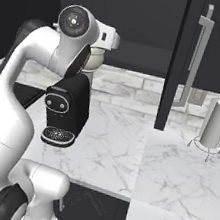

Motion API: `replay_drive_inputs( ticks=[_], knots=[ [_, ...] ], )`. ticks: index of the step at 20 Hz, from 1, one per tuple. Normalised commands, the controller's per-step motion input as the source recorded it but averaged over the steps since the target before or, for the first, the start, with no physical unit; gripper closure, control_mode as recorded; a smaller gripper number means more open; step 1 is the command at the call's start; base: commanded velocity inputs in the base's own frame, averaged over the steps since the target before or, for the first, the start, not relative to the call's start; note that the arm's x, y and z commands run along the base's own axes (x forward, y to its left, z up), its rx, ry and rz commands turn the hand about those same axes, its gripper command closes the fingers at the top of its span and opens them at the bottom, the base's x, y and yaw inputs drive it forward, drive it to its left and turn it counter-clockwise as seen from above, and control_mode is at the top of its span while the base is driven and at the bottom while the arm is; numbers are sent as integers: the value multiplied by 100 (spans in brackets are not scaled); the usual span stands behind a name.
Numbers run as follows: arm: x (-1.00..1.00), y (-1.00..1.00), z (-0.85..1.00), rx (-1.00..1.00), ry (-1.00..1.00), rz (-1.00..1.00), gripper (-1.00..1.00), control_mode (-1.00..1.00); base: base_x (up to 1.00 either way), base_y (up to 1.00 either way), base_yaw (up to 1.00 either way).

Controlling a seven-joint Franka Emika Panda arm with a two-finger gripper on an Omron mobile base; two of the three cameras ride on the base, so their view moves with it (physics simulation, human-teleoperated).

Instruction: Open the cabinet, pick the kettle from the cabinet, and place it in the sink.

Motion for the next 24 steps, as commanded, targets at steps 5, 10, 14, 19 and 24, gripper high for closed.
replay_drive_inputs(
  ticks=[5,10,14,19,24],
  knots=[
    [-64,0,-4,-9,1,0,100,-100,0,0,0],
    [-49,6,-20,-12,9,0,100,-100,0,0,0],
    [-32,16,-33,-12,18,0,100,-100,0,0,0],
    [-26,16,-39,-6,20,0,100,-100,0,0,0],
    [-24,11,-43,-3,12,0,100,-100,0,0,0]
  ],
)
